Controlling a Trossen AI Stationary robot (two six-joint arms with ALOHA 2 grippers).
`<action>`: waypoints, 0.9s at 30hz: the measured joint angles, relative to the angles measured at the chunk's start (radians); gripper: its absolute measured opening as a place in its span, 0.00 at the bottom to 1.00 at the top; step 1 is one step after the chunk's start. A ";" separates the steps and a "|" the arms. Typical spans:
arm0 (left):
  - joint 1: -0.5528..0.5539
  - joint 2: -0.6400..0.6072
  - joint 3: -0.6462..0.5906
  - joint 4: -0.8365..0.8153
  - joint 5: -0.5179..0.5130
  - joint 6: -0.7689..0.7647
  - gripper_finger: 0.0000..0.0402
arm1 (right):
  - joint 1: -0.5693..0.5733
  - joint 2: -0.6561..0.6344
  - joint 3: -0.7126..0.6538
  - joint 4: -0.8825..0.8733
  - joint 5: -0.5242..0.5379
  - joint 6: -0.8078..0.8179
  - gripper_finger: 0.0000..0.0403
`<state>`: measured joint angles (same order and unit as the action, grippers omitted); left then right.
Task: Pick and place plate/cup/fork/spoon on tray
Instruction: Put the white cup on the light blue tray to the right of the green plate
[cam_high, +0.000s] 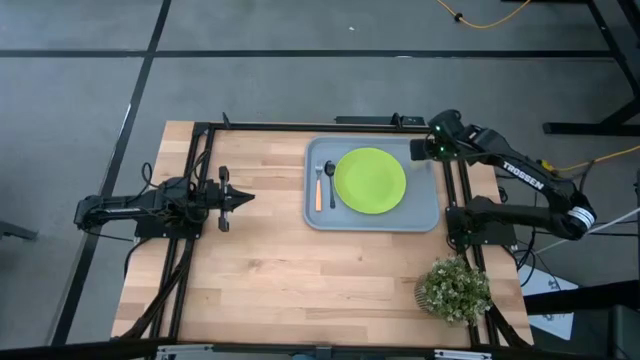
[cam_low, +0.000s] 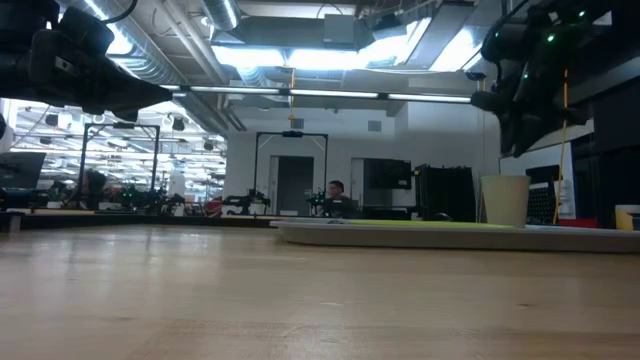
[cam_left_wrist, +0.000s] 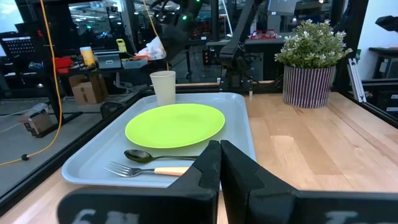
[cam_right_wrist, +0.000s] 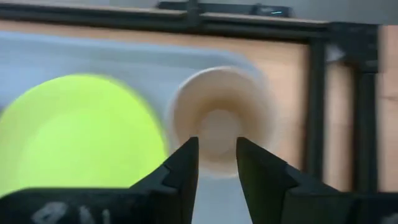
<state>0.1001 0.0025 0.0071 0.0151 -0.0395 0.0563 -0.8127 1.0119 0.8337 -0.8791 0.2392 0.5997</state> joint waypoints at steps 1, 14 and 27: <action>0.000 0.000 0.000 0.000 0.000 0.000 0.00 | 0.013 -0.013 0.000 0.000 -0.025 -0.002 0.28; 0.000 0.000 0.000 0.000 0.000 0.000 0.00 | 0.241 -0.214 -0.002 0.144 -0.907 -0.088 0.28; 0.000 0.000 0.000 0.000 0.000 0.000 0.00 | 0.574 -0.327 -0.547 1.185 -0.743 0.065 0.28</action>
<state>0.1001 0.0025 0.0071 0.0151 -0.0399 0.0563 -0.2388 0.6848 0.2872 0.3058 -0.5037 0.6652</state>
